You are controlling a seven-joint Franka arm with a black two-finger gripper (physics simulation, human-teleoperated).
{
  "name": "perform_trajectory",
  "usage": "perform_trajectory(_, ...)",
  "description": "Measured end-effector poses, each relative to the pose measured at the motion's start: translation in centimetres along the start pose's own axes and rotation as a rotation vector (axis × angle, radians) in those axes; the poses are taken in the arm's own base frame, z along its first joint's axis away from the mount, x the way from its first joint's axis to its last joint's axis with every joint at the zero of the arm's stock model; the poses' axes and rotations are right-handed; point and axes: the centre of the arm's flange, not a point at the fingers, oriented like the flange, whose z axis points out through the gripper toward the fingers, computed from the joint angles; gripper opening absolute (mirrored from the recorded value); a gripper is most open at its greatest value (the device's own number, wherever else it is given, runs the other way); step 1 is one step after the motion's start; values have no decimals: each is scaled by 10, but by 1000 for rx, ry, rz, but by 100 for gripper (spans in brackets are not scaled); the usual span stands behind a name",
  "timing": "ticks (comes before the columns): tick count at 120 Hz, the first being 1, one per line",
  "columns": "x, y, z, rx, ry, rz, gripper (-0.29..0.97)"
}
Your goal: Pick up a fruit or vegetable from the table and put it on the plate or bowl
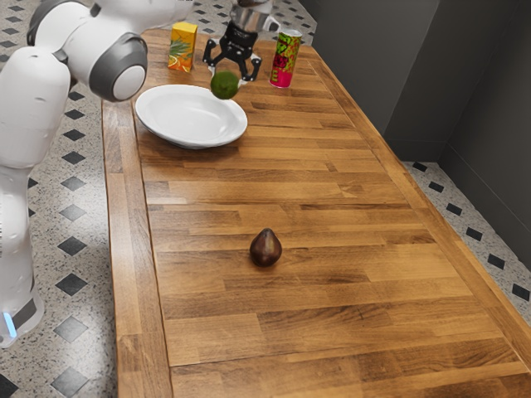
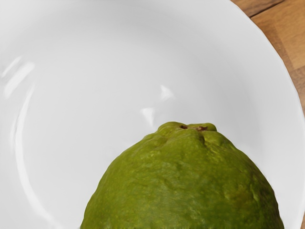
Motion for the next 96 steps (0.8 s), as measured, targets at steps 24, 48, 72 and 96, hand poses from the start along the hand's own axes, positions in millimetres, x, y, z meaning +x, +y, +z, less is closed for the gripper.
perform_trajectory(24,13,0,39,10,-15,-13,17)
perform_trajectory(48,26,-2,53,-9,28,-32,16)
perform_trajectory(72,38,-16,52,-24,64,-66,28)
perform_trajectory(96,39,-14,50,-44,73,-68,56)
